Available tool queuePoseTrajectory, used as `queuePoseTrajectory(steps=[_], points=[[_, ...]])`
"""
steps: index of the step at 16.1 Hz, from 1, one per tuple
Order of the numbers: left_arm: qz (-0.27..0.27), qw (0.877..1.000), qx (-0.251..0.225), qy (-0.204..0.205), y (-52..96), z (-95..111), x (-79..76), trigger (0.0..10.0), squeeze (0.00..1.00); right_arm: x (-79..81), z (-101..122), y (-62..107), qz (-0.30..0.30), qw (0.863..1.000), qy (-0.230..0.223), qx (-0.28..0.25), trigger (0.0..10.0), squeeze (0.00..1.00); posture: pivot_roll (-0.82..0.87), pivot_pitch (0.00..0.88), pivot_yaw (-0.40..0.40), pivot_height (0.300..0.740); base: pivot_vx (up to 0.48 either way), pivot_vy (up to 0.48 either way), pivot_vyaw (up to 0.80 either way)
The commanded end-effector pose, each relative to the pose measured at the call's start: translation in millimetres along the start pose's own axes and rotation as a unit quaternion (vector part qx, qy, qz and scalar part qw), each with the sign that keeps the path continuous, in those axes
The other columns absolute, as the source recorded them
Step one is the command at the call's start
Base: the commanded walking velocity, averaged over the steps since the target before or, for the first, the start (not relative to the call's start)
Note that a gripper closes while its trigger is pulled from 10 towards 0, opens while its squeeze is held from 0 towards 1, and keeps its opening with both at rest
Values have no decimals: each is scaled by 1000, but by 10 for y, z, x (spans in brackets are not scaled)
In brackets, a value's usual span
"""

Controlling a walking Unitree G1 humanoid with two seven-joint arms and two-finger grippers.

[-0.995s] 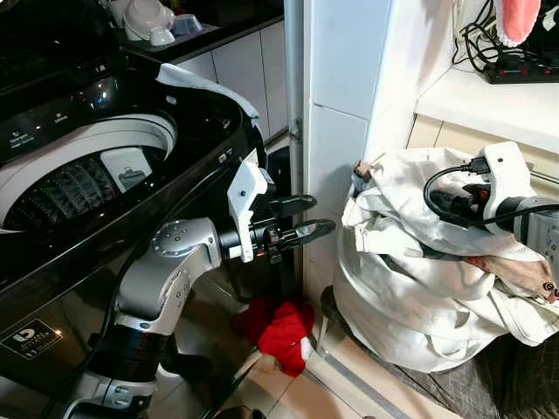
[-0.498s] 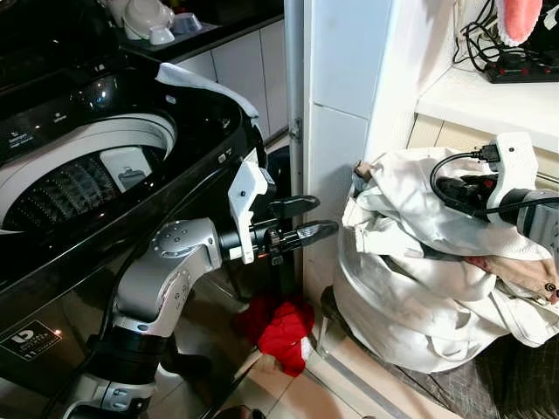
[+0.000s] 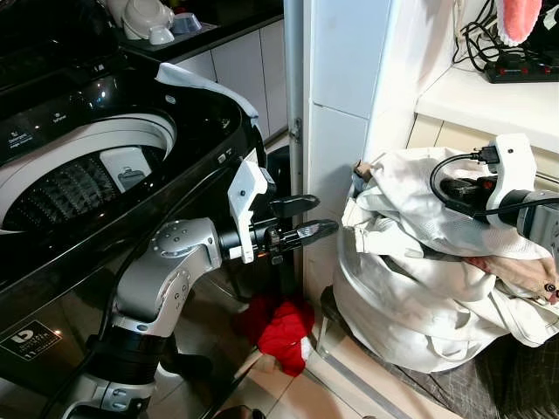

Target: Clothes washing

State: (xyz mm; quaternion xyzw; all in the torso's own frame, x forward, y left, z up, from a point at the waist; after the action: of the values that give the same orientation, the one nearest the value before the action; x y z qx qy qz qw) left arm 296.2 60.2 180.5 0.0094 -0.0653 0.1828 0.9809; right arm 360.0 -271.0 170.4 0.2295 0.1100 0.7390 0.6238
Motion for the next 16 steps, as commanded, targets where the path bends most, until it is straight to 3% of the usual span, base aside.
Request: queuePoseTrajectory(steps=[1, 4, 6, 7, 10, 12, 14, 16], points=[[-2, 1000, 1, -4, 5, 24, -9, 10000, 0, 57, 112, 18, 17, 1000, -10, -16, 0, 0, -101, 0, 95, 740, 0, 0, 0], [29, 1000, -6, -10, -7, 53, 65, 10000, 0, 165, 313, 112, 40, 998, -15, -51, 0, 0, -101, 0, 95, 740, 0, 0, 0], [116, 991, -57, -33, -85, 294, 332, 10000, 0, 663, 867, 424, 164, 974, -66, -140, 0, 0, -91, 0, 85, 740, 0, 0, 0], [120, 989, -76, -30, -132, 382, 360, 10000, 1000, 808, 980, 503, 196, 966, -67, -155, 0, 0, -103, 0, 94, 740, 0, 0, 0], [136, 983, -115, -40, -324, 609, 435, 10000, 1000, 1316, 1244, 734, 310, 931, -70, -182, 0, 0, -111, 0, 97, 740, 0, 0, 0], [134, 980, -140, -37, -452, 709, 446, 10000, 1000, 1552, 1285, 834, 353, 916, -72, -179, 0, 0, -113, 0, 96, 740, 0, 0, 0], [127, 979, -156, -29, -520, 767, 430, 10000, 1000, 1669, 1268, 851, 370, 911, -69, -171, 0, 0, -113, 0, 95, 740, 0, 0, 0], [88, 978, -188, 13, -615, 821, 313, 10000, 1000, 1860, 1227, 860, 403, 898, -79, -158, 0, 0, -109, 0, 90, 740, 0, 0, 0]])
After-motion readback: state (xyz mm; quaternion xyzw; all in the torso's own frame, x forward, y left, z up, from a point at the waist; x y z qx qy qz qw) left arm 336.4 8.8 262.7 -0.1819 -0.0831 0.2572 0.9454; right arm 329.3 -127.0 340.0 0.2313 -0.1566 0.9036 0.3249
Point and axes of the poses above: a point about 5 cm out from each wrist's last joint towards the gripper, its own y axis pointing back from the gripper into the wrist, its own z axis along the axis of the wrist's last joint, x = y × z, the point moved 3 cm from there along -y, pointing out of the wrist towards the gripper, and after that the axes turned 11 degrees about -y, right-handed, at the moved point
